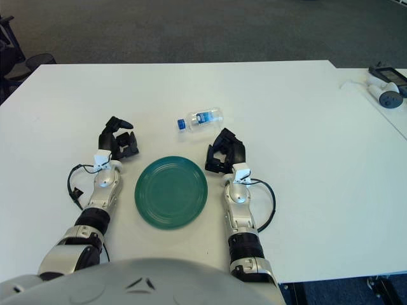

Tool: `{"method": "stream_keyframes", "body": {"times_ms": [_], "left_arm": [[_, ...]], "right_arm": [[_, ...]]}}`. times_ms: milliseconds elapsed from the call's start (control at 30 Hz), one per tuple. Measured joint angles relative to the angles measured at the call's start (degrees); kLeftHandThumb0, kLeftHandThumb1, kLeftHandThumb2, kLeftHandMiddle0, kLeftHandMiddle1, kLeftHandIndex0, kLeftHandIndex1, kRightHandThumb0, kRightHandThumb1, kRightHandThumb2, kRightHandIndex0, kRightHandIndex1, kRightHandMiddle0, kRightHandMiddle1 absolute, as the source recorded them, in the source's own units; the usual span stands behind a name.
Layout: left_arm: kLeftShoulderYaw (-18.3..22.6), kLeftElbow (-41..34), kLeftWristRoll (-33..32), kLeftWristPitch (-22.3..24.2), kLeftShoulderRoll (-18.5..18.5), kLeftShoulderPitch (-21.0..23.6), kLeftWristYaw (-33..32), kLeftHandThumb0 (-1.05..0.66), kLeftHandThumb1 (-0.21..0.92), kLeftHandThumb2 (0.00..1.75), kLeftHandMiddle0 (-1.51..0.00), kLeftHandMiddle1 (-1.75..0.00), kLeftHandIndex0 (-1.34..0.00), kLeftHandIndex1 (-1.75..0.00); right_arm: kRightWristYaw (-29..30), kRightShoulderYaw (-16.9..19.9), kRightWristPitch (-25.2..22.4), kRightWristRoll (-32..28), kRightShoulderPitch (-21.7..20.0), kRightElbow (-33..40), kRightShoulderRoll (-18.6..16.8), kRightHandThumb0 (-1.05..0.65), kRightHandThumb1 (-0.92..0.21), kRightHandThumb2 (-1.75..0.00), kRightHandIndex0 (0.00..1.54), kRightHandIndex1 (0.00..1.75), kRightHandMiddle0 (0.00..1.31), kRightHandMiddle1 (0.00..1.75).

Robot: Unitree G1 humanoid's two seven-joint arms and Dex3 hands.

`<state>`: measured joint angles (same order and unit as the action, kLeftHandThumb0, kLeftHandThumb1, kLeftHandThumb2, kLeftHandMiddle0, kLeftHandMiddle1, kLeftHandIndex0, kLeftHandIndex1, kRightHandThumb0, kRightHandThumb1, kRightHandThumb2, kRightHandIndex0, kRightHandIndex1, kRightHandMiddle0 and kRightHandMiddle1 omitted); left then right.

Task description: Put the bottle into the plate.

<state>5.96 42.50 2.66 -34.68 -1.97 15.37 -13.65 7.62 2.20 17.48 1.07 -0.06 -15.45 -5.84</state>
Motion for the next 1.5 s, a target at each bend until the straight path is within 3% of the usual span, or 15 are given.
{"method": "stream_keyframes", "body": {"times_ms": [200, 400, 600, 767, 900, 1067, 1233, 1367, 1500], "left_arm": [[0.2, 0.5, 0.2, 0.2, 0.0, 0.4, -0.7, -0.48, 0.27, 1.37, -1.18, -1.75, -0.64, -1.75], [0.2, 0.7, 0.7, 0.6, 0.0, 1.0, -1.7, -0.49, 0.26, 1.39, -1.21, -1.75, -0.65, -1.75], [0.2, 1.1, 0.8, 0.9, 0.0, 1.3, -1.8, -0.49, 0.25, 1.39, -1.19, -1.75, -0.65, -1.75], [0.3, 1.3, 0.4, 0.7, -0.1, 1.4, -1.4, -0.48, 0.26, 1.38, -1.17, -1.75, -0.65, -1.75], [0.3, 1.7, 0.2, 0.1, -0.1, 1.6, -1.0, -0.48, 0.27, 1.37, -1.16, -1.75, -0.64, -1.75], [0.3, 2.0, 0.2, -0.2, -0.1, 1.7, -0.7, -0.48, 0.29, 1.35, -1.14, -1.75, -0.63, -1.75], [0.3, 2.6, 0.2, -0.2, 0.0, 2.1, -0.7, -0.47, 0.3, 1.34, -1.13, -1.75, -0.62, -1.75], [0.3, 3.0, 0.3, -0.6, 0.0, 2.3, -0.8, -0.47, 0.3, 1.33, -1.12, -1.75, -0.61, -1.75], [0.3, 3.3, 0.4, -0.8, 0.1, 2.5, -1.3, -0.46, 0.32, 1.31, -1.12, -1.75, -0.6, -1.75]], "right_arm": [[-1.8, 1.2, -1.6, -2.7, -0.2, 4.8, 0.5, 0.54, -0.15, -1.52, 0.75, 1.75, 0.97, 1.75], [-4.1, 2.2, 6.0, -4.4, -3.0, 5.9, 1.6, 0.53, -0.17, -1.5, 0.73, 1.75, 0.95, 1.75], [-4.2, 3.1, 7.1, -3.9, -9.3, 9.6, 3.6, 0.52, -0.18, -1.48, 0.72, 1.75, 0.94, 1.75], [-0.8, 3.3, 6.4, 0.1, -16.6, 14.9, 4.2, 0.51, -0.19, -1.46, 0.71, 1.75, 0.93, 1.75], [1.0, 2.8, 8.0, 3.5, -19.7, 16.3, 4.6, 0.51, -0.2, -1.46, 0.7, 1.75, 0.93, 1.75], [1.4, 1.8, 9.6, 5.2, -20.6, 16.0, 4.6, 0.51, -0.21, -1.44, 0.69, 1.75, 0.93, 1.75], [1.3, 1.5, 11.7, 5.6, -25.0, 13.7, 6.0, 0.5, -0.22, -1.43, 0.69, 1.75, 0.92, 1.75], [0.7, 1.6, 14.1, 7.4, -29.7, 10.3, 9.0, 0.5, -0.23, -1.42, 0.68, 1.75, 0.9, 1.75], [-0.1, 0.3, 13.3, 12.2, -35.2, 4.8, 13.0, 0.49, -0.25, -1.39, 0.66, 1.75, 0.87, 1.75]]}}
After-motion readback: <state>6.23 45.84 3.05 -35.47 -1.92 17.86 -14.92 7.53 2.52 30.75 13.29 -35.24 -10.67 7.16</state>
